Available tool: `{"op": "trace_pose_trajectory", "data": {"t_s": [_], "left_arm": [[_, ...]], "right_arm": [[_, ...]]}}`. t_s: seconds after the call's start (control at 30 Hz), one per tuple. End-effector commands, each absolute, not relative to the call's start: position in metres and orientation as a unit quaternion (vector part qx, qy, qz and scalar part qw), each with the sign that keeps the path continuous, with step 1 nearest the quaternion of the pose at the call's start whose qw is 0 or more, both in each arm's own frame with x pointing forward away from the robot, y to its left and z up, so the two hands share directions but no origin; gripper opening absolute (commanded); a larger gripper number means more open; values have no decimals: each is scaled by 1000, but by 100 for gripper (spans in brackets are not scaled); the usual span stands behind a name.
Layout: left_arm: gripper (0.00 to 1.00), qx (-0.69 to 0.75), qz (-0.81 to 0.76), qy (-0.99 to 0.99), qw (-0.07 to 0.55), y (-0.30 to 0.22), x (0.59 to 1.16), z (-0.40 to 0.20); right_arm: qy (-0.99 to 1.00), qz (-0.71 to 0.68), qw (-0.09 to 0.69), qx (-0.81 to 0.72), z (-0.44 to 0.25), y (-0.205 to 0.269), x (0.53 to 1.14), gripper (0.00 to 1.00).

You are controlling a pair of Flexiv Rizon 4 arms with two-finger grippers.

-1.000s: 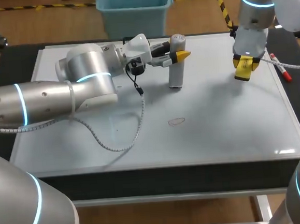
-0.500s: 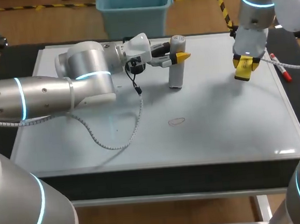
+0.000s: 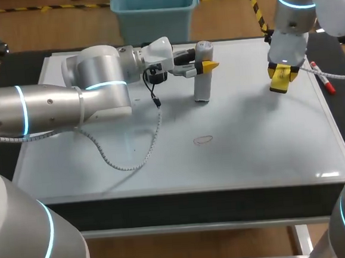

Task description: Pick up the inspection probe, press it on each red-marked spot on the whiteboard one by one, put down the probe, pick up the eraser, and wipe off all the red marks.

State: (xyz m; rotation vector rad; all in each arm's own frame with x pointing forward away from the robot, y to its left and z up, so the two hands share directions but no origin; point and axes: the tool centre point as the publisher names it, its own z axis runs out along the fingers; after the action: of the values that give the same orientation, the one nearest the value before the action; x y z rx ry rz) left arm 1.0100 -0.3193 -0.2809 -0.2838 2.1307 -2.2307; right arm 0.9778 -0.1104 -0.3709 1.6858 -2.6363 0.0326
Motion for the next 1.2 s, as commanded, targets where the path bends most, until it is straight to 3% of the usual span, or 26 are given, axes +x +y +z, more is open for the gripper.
{"op": "trace_pose_trajectory", "data": {"t_s": [0.03, 0.53, 0.83, 1.2], "left_arm": [[0, -91, -721, 686, 21, -319, 1011, -283], [0, -91, -730, 677, 26, -302, 1003, -249], [0, -95, -761, 640, 49, -235, 1003, -206], [0, -126, -755, 635, 105, -125, 1005, -196]], "right_arm": [[-842, 12, 7, 540, -370, -111, 978, 0], [-842, 12, 7, 540, -370, -111, 978, 0], [-842, 12, 7, 540, -370, -111, 978, 0], [-842, 12, 7, 540, -370, -111, 978, 0]]}}
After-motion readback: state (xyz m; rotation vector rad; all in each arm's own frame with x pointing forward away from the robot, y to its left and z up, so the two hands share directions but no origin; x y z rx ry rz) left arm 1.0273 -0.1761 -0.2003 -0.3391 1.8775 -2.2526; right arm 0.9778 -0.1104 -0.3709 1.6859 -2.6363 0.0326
